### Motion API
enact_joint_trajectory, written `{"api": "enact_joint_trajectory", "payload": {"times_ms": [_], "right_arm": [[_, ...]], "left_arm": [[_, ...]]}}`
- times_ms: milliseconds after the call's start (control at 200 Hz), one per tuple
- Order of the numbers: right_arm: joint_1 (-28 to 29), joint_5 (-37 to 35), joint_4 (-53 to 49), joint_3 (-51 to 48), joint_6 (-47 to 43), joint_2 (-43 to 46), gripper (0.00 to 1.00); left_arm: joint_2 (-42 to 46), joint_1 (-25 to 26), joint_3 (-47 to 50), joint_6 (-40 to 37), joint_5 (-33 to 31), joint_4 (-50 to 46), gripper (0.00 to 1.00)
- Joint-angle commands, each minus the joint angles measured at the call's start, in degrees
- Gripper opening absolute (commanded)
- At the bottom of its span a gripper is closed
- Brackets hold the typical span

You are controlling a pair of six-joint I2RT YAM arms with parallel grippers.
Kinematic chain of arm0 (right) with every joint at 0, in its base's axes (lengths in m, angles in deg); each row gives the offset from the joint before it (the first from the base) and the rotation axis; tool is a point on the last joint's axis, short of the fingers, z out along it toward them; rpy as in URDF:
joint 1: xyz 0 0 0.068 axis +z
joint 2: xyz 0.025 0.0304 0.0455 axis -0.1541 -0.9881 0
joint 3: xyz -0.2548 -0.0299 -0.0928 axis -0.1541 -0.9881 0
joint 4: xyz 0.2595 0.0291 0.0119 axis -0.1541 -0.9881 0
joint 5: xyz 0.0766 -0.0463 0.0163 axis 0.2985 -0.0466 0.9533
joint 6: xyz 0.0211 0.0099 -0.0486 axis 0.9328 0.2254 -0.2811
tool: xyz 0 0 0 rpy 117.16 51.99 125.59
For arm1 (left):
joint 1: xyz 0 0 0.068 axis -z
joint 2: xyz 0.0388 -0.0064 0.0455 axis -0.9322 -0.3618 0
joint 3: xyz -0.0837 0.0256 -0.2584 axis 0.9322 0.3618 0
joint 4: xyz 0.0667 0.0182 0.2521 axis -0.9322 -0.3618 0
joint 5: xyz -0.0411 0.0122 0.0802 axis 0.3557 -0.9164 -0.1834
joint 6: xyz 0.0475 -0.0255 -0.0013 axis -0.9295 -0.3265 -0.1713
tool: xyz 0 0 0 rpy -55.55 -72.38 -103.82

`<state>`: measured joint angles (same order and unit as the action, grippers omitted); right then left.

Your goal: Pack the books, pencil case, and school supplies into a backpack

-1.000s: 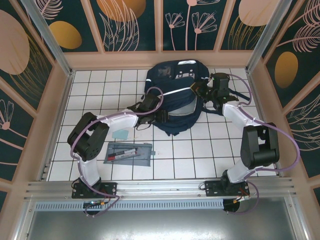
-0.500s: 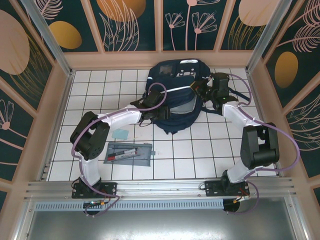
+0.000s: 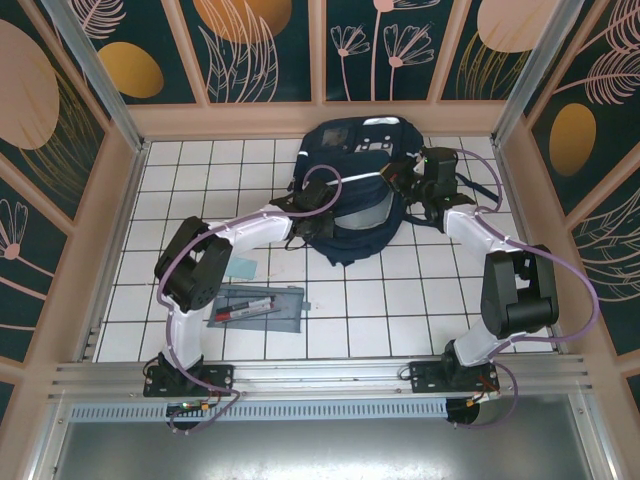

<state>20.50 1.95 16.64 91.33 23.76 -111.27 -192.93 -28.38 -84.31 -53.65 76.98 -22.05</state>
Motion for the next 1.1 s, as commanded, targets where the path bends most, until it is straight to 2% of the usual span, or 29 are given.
{"api": "enact_joint_trajectory", "payload": {"times_ms": [0,130,325,495,611,691,841,991,1096], "right_arm": [[0.7,2.7,6.5,0.5,-0.6,2.4,0.00],[0.3,2.8,5.4,0.7,-2.0,2.4,0.00],[0.3,1.7,1.3,1.2,-6.3,2.5,0.00],[0.3,0.9,-0.4,0.5,-8.4,2.4,0.00],[0.2,0.3,-1.8,1.0,-10.1,1.9,0.00],[0.3,-0.3,-2.9,1.4,-11.9,2.0,0.00],[0.3,-1.1,-4.9,2.2,-16.4,2.0,0.00],[0.2,-0.9,-5.5,3.0,-17.3,1.5,0.00],[0.3,-0.7,-5.0,3.0,-17.0,1.7,0.00]], "left_arm": [[1.9,-0.4,-1.6,-1.5,-0.8,0.0,0.00],[4.7,-1.5,-1.4,-3.0,6.5,-1.7,0.00],[8.3,-6.0,-0.6,-0.9,24.8,-1.1,0.02],[7.5,-8.0,0.6,1.3,34.0,0.8,0.04],[5.9,-8.7,0.6,1.2,39.3,0.7,0.10],[5.2,-8.9,-0.5,-0.9,38.6,-2.4,0.15],[6.3,-9.0,-2.0,-6.4,30.5,-7.9,0.16],[7.9,-9.0,-1.1,-7.4,25.7,-8.0,0.01],[8.1,-9.0,-0.3,-7.2,24.8,-7.2,0.00]]}}
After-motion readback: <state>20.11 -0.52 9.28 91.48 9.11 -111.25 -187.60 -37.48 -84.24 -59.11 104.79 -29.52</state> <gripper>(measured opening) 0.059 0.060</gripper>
